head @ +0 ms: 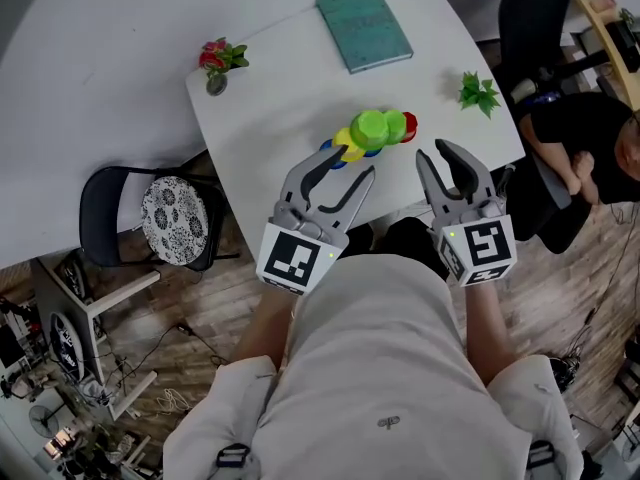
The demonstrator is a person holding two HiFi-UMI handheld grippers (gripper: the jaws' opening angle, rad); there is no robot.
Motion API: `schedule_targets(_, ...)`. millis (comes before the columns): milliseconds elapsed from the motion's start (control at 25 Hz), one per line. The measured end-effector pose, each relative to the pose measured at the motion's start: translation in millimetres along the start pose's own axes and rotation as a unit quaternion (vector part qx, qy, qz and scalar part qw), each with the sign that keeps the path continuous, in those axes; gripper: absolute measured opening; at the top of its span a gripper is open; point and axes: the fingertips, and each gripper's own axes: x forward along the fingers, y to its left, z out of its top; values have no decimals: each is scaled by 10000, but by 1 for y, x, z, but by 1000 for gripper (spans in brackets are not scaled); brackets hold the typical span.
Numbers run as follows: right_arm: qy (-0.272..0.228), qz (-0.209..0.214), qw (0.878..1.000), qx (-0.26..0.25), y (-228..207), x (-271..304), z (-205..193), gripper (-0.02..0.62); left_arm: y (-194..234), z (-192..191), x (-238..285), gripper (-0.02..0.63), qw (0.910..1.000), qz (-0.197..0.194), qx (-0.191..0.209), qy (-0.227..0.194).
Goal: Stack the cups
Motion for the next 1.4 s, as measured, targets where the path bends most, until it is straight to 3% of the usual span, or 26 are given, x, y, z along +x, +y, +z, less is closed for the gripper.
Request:
schedule_targets(440,-254,637,9971,-330,26,-43,15,57,-42,0,-12,55,9989,423,-209,-1)
schedule_targets(920,-456,758,9954,-375,31,-133,0,8,-117,2,-35,32,9975,622,-333,-73)
schedule_targets(1400,-560,901,9937,-354,34,-158,-12,6,-141,0,-45,31,9962,818,-296,10)
